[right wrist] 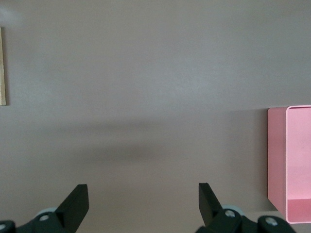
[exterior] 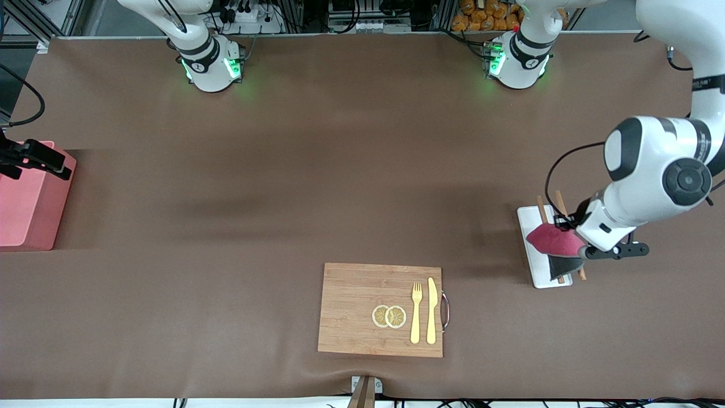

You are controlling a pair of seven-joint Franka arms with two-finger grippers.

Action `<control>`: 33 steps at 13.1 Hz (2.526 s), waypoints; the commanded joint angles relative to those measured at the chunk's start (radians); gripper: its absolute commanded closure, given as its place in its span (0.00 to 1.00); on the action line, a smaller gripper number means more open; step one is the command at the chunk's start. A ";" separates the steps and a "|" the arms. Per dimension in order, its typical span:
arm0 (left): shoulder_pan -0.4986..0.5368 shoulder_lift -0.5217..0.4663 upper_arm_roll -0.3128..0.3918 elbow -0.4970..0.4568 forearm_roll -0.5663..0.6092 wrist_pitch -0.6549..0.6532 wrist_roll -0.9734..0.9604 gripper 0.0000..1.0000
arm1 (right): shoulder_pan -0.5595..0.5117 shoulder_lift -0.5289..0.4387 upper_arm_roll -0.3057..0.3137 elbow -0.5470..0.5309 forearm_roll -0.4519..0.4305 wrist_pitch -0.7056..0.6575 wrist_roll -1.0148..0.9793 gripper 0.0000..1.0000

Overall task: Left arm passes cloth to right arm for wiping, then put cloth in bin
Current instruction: 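Grasp the cloth with the left gripper and lift it off, then carry the cloth toward the right gripper while the right gripper approaches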

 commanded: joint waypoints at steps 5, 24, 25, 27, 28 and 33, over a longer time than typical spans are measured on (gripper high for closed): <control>-0.025 -0.038 -0.324 0.067 -0.010 -0.038 -0.581 1.00 | 0.025 0.017 0.016 0.003 0.086 -0.122 0.347 0.00; -0.584 0.514 -0.400 0.546 -0.437 0.935 -1.111 1.00 | 0.160 0.397 0.016 0.000 0.660 -0.084 1.207 0.00; -0.593 0.520 -0.400 0.564 -0.453 0.935 -1.113 1.00 | 0.173 0.402 0.016 0.000 0.680 -0.084 1.219 0.00; -0.593 0.520 -0.400 0.568 -0.461 0.936 -1.120 1.00 | 0.187 0.403 0.016 0.000 0.756 -0.085 1.265 0.00; -0.587 0.519 -0.400 0.569 -0.494 0.935 -1.132 1.00 | 0.204 0.403 0.016 0.000 0.776 -0.085 1.265 0.00; -0.575 0.514 -0.400 0.568 -0.564 0.935 -1.137 1.00 | 0.221 0.423 0.016 0.005 0.815 -0.079 1.245 1.00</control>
